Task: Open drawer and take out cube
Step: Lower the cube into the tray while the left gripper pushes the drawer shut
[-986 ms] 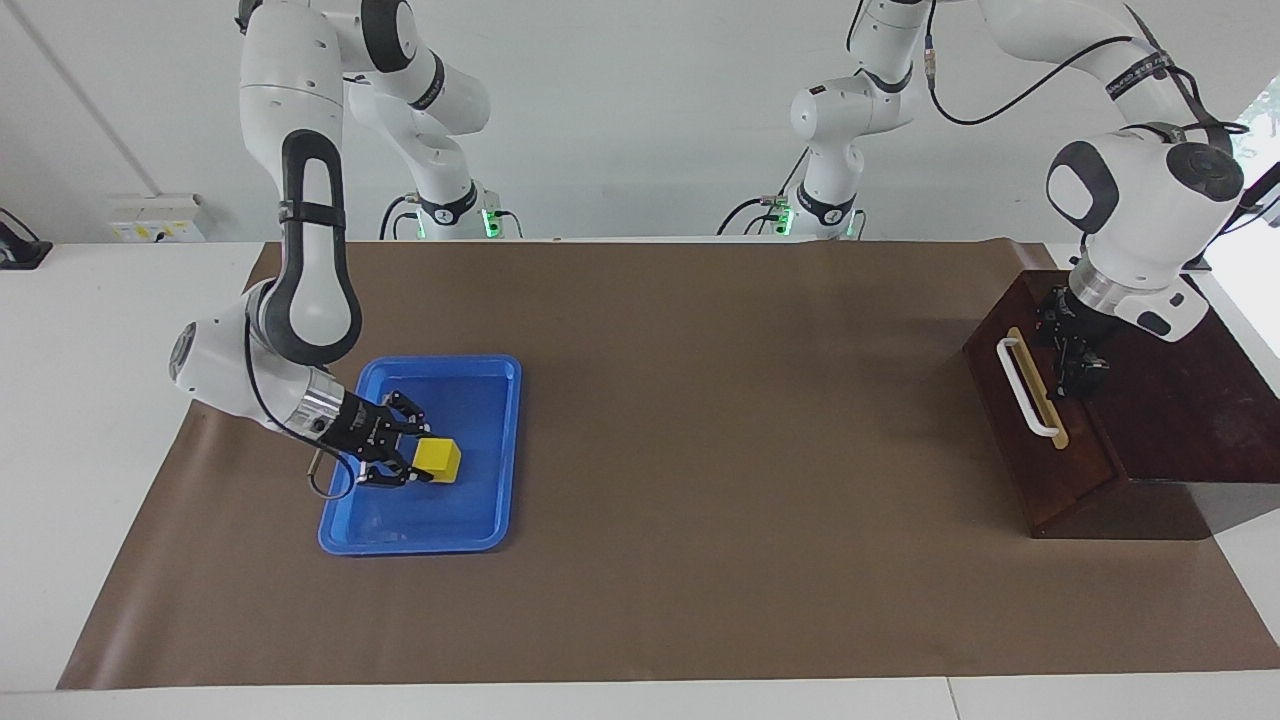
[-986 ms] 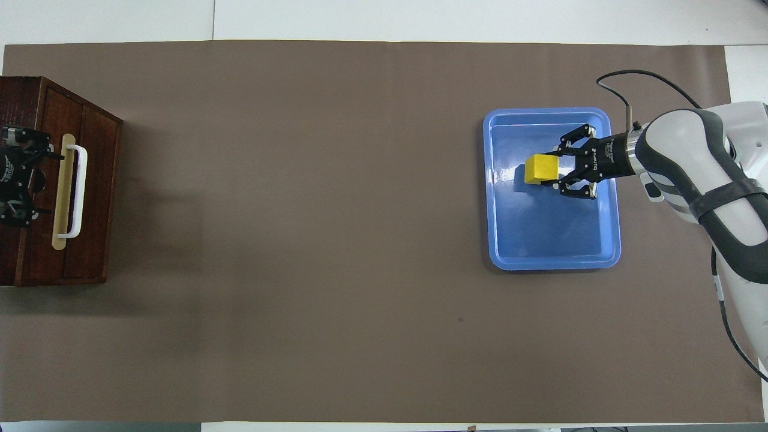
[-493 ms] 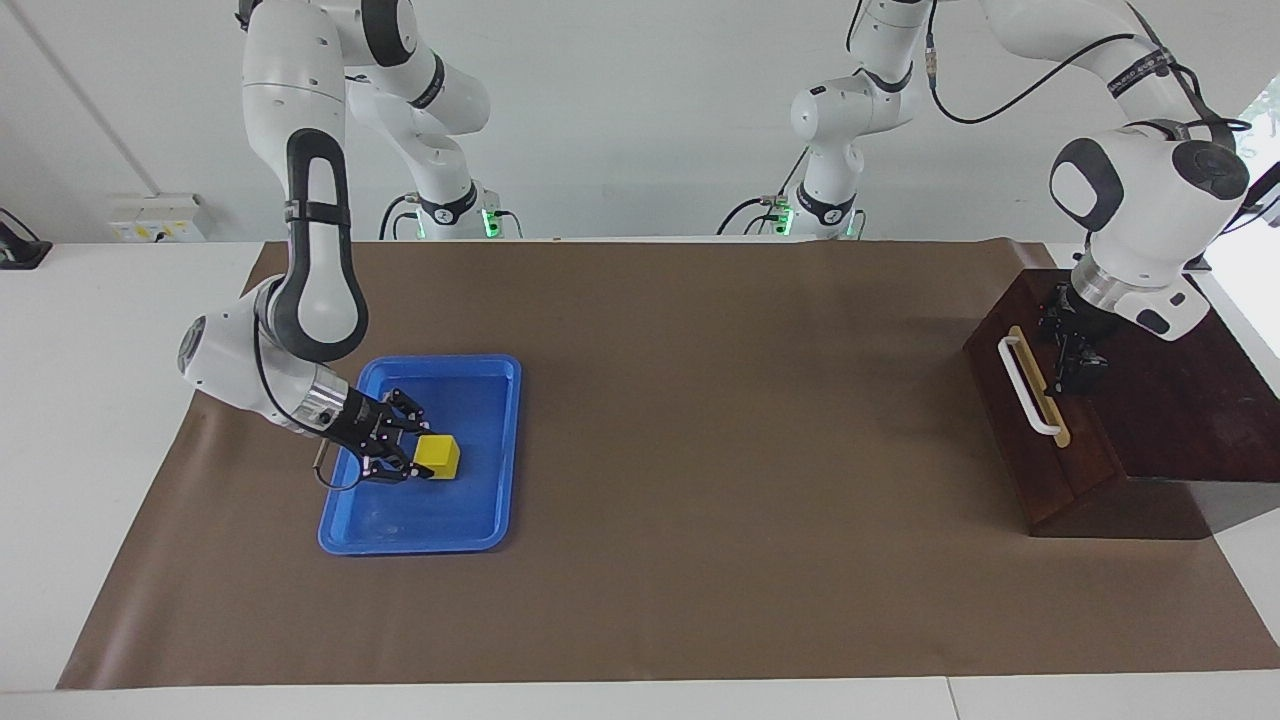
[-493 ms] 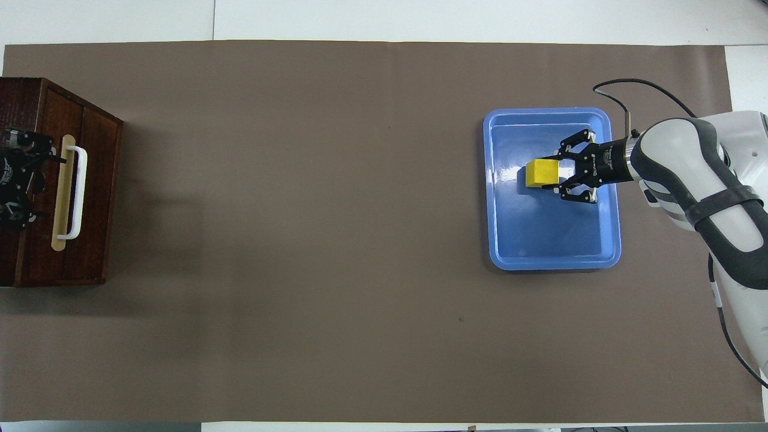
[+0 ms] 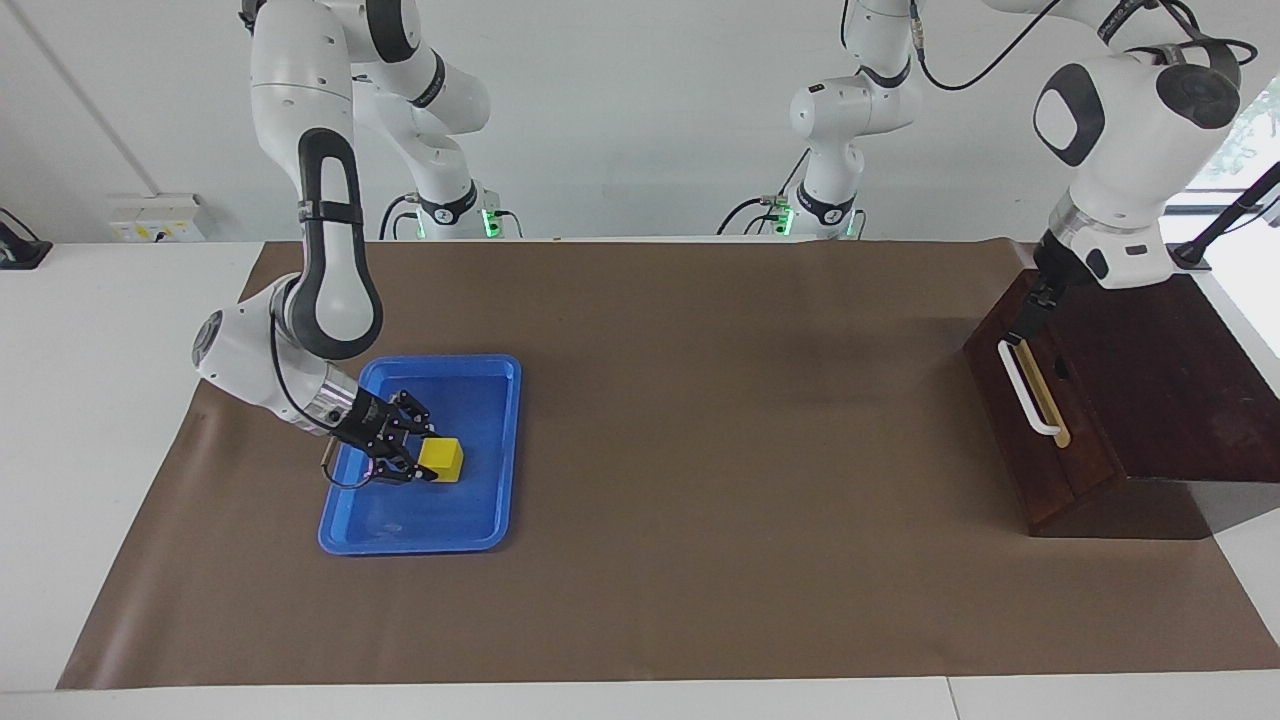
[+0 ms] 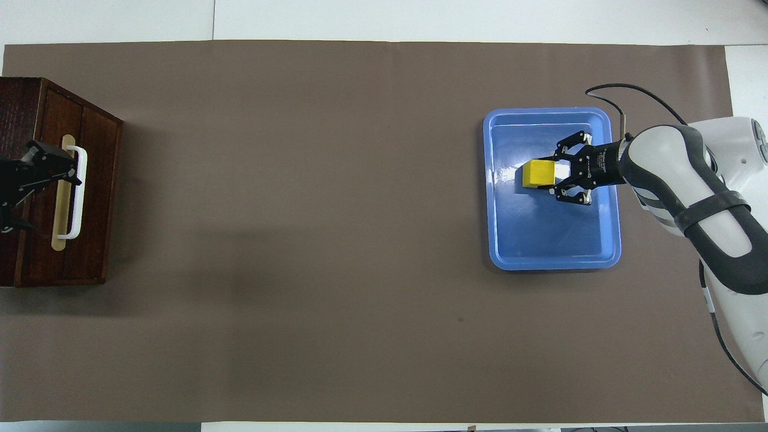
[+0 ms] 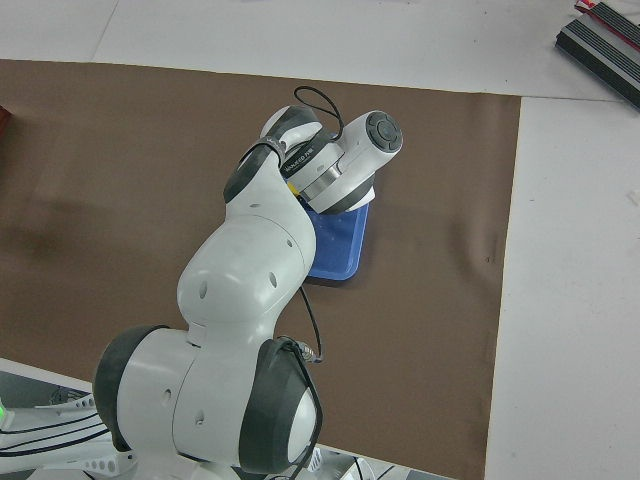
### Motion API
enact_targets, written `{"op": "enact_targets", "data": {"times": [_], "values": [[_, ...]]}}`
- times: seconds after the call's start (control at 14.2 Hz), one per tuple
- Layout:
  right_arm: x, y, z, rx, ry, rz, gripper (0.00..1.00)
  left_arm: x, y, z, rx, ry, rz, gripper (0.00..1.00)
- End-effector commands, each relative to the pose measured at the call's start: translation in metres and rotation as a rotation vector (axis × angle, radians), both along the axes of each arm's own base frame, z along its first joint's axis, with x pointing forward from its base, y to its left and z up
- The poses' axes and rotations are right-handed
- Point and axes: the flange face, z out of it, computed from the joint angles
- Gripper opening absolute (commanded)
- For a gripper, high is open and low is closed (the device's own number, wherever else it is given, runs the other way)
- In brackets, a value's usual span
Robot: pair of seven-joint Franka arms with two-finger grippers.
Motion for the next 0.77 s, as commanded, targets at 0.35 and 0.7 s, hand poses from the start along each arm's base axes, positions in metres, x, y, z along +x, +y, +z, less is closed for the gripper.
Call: {"op": "enact_targets", "data": {"times": [0.35, 0.7], "values": [[-0.006, 0.012, -0.001, -0.002, -0.017, 0.004, 0.80, -0.001, -0.046, 0.031, -0.112, 0.114, -0.426, 1.00], [-0.001, 0.029, 0.060, -0.002, -0.050, 0.102, 1.00, -0.023, -0.062, 0.035, -0.123, 0.160, -0.504, 1.00]]}}
